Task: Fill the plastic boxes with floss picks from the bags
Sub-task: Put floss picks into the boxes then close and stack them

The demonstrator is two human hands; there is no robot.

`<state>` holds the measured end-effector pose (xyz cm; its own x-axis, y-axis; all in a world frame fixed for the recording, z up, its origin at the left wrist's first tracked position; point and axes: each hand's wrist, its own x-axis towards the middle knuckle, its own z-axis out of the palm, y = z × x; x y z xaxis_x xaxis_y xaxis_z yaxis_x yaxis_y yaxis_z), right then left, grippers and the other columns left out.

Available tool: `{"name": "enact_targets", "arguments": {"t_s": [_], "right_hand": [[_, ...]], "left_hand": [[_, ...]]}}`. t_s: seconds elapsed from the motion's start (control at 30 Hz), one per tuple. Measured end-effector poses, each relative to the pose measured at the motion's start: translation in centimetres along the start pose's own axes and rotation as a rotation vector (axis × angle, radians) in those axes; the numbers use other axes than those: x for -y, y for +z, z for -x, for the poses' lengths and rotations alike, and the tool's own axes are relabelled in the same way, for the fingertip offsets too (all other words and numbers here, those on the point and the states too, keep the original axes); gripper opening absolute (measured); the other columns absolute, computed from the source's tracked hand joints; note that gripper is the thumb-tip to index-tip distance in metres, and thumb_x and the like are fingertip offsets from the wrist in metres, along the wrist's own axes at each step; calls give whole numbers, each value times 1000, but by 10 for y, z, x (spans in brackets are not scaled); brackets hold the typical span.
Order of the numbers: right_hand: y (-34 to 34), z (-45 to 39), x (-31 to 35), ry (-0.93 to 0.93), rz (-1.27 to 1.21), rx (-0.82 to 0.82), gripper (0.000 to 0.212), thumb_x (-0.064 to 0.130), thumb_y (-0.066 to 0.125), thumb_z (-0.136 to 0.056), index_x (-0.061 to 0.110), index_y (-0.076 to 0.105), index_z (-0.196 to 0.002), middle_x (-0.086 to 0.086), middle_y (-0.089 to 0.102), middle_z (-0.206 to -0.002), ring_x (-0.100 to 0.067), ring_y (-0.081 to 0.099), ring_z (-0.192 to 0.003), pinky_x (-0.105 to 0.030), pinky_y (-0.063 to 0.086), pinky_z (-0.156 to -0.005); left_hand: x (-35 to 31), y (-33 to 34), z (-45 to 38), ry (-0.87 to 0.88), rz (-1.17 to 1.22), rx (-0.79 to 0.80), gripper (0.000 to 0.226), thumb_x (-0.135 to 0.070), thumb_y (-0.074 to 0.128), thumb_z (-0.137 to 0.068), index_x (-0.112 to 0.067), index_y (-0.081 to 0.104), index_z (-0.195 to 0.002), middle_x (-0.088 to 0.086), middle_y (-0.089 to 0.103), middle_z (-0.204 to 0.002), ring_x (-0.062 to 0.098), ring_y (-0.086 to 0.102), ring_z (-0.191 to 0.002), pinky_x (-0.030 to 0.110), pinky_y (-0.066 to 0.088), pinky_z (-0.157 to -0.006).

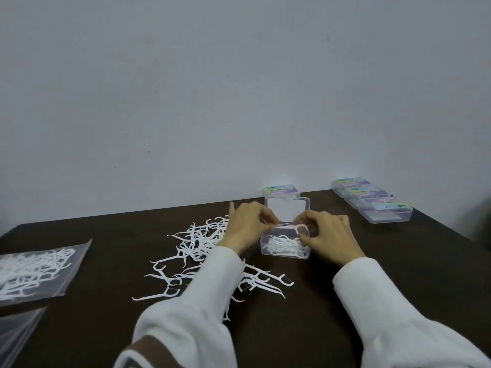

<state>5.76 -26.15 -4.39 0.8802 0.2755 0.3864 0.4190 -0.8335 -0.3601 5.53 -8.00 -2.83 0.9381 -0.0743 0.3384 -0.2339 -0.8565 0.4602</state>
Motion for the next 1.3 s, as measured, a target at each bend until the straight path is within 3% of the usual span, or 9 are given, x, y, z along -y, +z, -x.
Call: {"name": "enact_targets", "arguments": {"t_s": [0.13, 0.3, 0.53, 0.67, 0.73, 0.83, 0.97, 1.1, 1.3], "right_hand": [[0, 2, 2, -34, 33, 23, 13, 31, 57, -87, 31, 65, -97, 12, 57, -107, -6, 48, -99, -35, 22, -101], [1, 2, 13, -101, -30, 5, 9, 27, 58, -88, 29, 64, -95, 10, 58, -98, -5, 48, -89, -32, 29, -103], [-3, 17, 63, -364, -147, 201, 12, 29, 61, -85, 26, 64, -97, 11, 59, -92, 1, 52, -79, -15, 41, -72], [10, 28, 85, -336, 114, 437, 51, 48, 60, -82, 18, 53, -124, 1, 54, -119, -15, 52, -109, -29, 44, -94], [15, 30, 90, -330, 199, 491, 52, 45, 57, -86, 15, 50, -128, -3, 48, -126, -19, 48, -118, -33, 40, -101], [18, 31, 93, -351, 167, 473, 37, 30, 57, -89, 15, 53, -123, -4, 50, -122, -18, 49, -114, -25, 38, -96], [20, 33, 100, -400, 40, 404, 29, 20, 62, -87, 18, 59, -116, 5, 53, -98, -8, 50, -88, -13, 36, -77], [24, 34, 104, -385, -83, 380, 32, 22, 69, -82, 16, 59, -112, 7, 59, -94, -4, 54, -77, -13, 44, -73], [16, 36, 98, -281, 121, 420, 31, 43, 65, -81, 24, 61, -105, 9, 51, -93, -12, 56, -98, -29, 47, -86]], "left_hand": [[2, -7, 3, -7, 15, -60, 14, -34, 62, -89, -31, 70, -101, -13, 69, -102, -1, 54, -85, 51, 16, -112], [7, -25, 22, 15, 124, 28, 12, -27, 64, -88, -29, 70, -98, -12, 70, -96, 3, 60, -87, 50, 38, -103], [38, -59, 78, -23, 234, 74, 17, -17, 65, -88, -21, 71, -103, -12, 69, -98, -6, 60, -90, 5, 43, -78], [66, -78, 110, -120, 198, 70, 22, -23, 70, -84, -30, 68, -104, -19, 65, -106, -7, 56, -101, 14, 41, -86], [75, -87, 125, -175, 157, 108, 34, -30, 74, -80, -33, 63, -111, -20, 58, -114, -4, 50, -109, 16, 39, -90], [80, -93, 141, -212, 93, 198, 57, -38, 79, -72, -35, 54, -124, -19, 49, -121, -2, 41, -113, 10, 36, -88], [85, -85, 152, -224, 60, 245, 76, -51, 80, -64, -41, 48, -132, -15, 38, -143, 4, 29, -131, 30, 23, -112], [84, -72, 149, -183, 6, 191, 67, -62, 75, -64, -42, 54, -125, -18, 45, -137, 4, 33, -129, 37, 24, -112], [81, -60, 143, -125, 40, 50, 40, -53, 71, -74, -36, 65, -110, -17, 58, -110, 2, 47, -105, 28, 39, -96]]}}
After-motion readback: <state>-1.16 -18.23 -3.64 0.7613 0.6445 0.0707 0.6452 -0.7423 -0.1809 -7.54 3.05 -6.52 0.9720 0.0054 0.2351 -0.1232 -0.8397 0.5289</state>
